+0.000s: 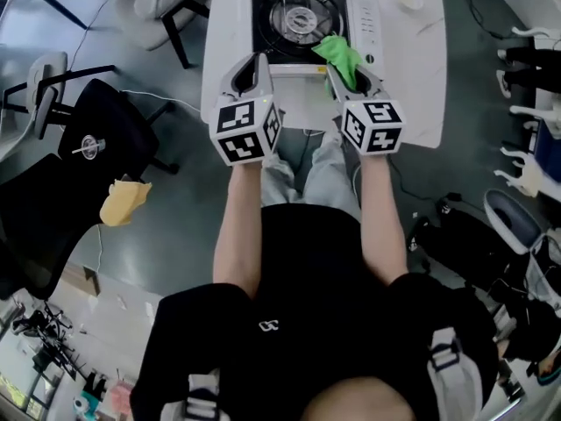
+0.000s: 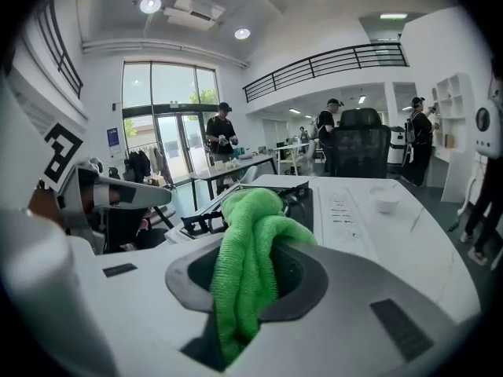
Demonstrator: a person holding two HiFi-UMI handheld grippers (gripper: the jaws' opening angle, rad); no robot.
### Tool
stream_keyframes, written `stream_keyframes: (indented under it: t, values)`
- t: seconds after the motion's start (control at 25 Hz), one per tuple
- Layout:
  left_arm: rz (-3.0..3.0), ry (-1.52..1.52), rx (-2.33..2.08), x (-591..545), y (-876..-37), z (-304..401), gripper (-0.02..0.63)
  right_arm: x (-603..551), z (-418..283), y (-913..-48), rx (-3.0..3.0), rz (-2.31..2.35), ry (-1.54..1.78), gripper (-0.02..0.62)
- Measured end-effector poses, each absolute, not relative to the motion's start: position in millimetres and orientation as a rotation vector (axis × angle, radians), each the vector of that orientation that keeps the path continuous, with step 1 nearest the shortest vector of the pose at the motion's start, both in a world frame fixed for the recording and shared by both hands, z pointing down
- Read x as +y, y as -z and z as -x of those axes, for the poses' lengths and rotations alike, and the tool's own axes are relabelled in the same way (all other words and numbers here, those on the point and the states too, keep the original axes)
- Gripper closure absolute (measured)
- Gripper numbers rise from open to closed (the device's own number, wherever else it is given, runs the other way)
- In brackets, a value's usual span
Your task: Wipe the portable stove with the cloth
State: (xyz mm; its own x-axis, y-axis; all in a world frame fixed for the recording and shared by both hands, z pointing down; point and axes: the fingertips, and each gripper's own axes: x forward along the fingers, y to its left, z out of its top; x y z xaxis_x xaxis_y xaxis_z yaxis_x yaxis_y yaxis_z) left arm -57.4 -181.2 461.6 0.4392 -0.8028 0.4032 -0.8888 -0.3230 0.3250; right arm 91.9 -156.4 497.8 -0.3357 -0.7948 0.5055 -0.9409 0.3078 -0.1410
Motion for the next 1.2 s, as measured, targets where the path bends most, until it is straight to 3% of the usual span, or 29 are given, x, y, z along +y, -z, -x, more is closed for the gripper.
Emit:
stream_keyframes:
  t: [0.4,1.2]
  values:
    - [-2.092,-0.114,-1.469,-183,-468,117,0.609,-178,-34,-525,-2.203,-1.419,-0.557,0.525]
    - [-2.017,-0.033,-1.458,-168,-467,151,0.609,-176,73,-496,-2.314,-1.09,-0.303,0.523]
